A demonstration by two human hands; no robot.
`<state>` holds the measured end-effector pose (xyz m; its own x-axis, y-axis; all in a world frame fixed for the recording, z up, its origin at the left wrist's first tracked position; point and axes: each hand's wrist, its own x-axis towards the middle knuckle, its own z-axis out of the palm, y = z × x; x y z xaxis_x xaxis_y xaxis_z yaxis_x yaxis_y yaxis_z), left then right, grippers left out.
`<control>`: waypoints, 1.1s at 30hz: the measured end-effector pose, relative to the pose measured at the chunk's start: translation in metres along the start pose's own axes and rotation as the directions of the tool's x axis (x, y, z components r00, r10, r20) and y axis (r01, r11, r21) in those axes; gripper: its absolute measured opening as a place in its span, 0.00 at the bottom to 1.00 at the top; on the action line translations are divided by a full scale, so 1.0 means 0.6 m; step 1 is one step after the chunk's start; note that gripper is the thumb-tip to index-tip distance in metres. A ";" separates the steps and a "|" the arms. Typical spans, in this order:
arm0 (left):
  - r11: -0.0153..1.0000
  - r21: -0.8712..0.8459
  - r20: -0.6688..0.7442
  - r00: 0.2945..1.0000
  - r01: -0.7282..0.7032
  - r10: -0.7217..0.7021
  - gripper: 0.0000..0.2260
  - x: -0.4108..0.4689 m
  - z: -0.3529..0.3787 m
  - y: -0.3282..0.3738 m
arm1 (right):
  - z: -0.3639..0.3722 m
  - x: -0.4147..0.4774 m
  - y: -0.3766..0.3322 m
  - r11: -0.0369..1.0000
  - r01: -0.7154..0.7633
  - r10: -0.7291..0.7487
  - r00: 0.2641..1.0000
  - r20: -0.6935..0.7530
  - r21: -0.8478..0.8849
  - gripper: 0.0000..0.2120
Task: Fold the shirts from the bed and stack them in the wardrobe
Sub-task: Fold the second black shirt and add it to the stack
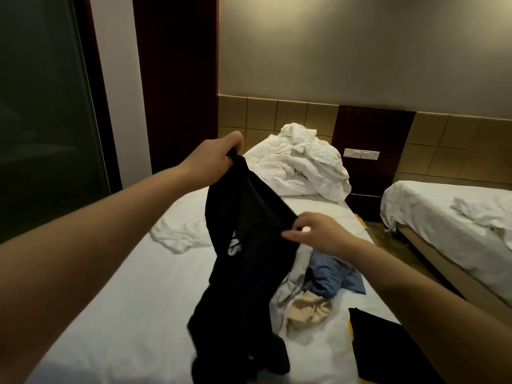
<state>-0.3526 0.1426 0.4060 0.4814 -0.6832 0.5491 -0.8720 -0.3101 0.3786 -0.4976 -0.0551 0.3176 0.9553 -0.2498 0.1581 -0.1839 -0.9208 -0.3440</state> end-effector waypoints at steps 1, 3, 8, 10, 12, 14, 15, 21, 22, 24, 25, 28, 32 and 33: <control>1.000 0.021 0.021 1.000 -0.001 0.000 0.06 -0.002 -0.006 -0.010 | -0.013 -0.001 0.010 0.999 -0.029 0.035 0.991 -0.133 0.045 0.14; 0.998 0.062 0.064 0.998 0.013 -0.017 0.06 -0.006 -0.011 -0.029 | -0.040 0.000 0.019 0.998 -0.049 0.060 0.945 -0.322 0.040 0.13; 0.989 -0.133 0.032 0.997 0.069 -0.065 0.08 -0.009 -0.002 -0.020 | -0.027 0.007 0.008 0.882 -0.074 -0.062 0.961 -0.271 -0.465 0.17; 0.972 -0.219 0.033 0.996 0.086 -0.081 0.09 -0.008 0.000 -0.007 | -0.002 0.005 0.016 0.881 -0.100 -0.038 0.959 -0.280 -0.463 0.14; 0.938 -0.324 0.025 0.993 0.121 -0.120 0.09 -0.008 0.000 0.003 | 0.015 0.003 0.030 0.944 -0.095 -0.014 0.945 -0.326 -0.317 0.14; 0.889 -0.423 0.023 0.983 0.177 -0.185 0.08 -0.007 -0.001 0.004 | 0.024 0.001 0.035 0.998 0.018 -0.040 0.924 -0.379 -0.061 0.15; 0.866 -0.452 0.050 0.975 0.214 -0.215 0.08 -0.007 -0.001 0.001 | 0.027 0.000 0.030 0.993 0.068 -0.023 0.909 -0.416 0.095 0.14; 0.840 -0.419 0.172 0.939 0.344 -0.299 0.08 -0.017 0.016 -0.024 | 0.037 -0.007 -0.001 0.886 0.059 0.016 0.988 -0.157 0.460 0.19; 0.857 -0.385 0.175 0.939 0.343 -0.298 0.08 -0.018 0.018 -0.028 | 0.038 -0.009 -0.002 0.886 0.066 -0.010 0.992 -0.122 0.459 0.20; 0.890 -0.291 0.213 0.930 0.352 -0.298 0.09 -0.021 0.017 -0.037 | 0.031 -0.017 -0.007 0.858 0.083 -0.043 0.995 -0.089 0.506 0.20; 0.900 -0.243 0.242 0.921 0.361 -0.304 0.09 -0.024 0.014 -0.044 | 0.025 -0.020 -0.009 0.834 0.095 -0.064 0.995 -0.076 0.543 0.20; 0.915 -0.128 0.368 0.875 0.381 -0.313 0.11 -0.033 0.004 -0.063 | 0.001 -0.021 -0.001 0.798 0.032 -0.087 0.994 0.063 0.602 0.16; 0.944 0.141 0.646 0.695 0.297 -0.315 0.14 -0.051 0.004 -0.059 | -0.034 -0.017 0.022 0.952 -0.162 0.092 0.960 0.263 0.260 0.05; 0.944 0.218 0.698 0.636 0.249 -0.329 0.15 -0.054 0.010 -0.057 | -0.039 -0.016 0.027 0.980 -0.160 0.127 0.961 0.246 0.118 0.11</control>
<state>-0.3391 0.1716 0.3707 0.5313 -0.7940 -0.2954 -0.7225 -0.6068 0.3315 -0.5151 -0.0743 0.3321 0.9516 -0.2834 -0.1192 -0.3054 -0.8271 -0.4718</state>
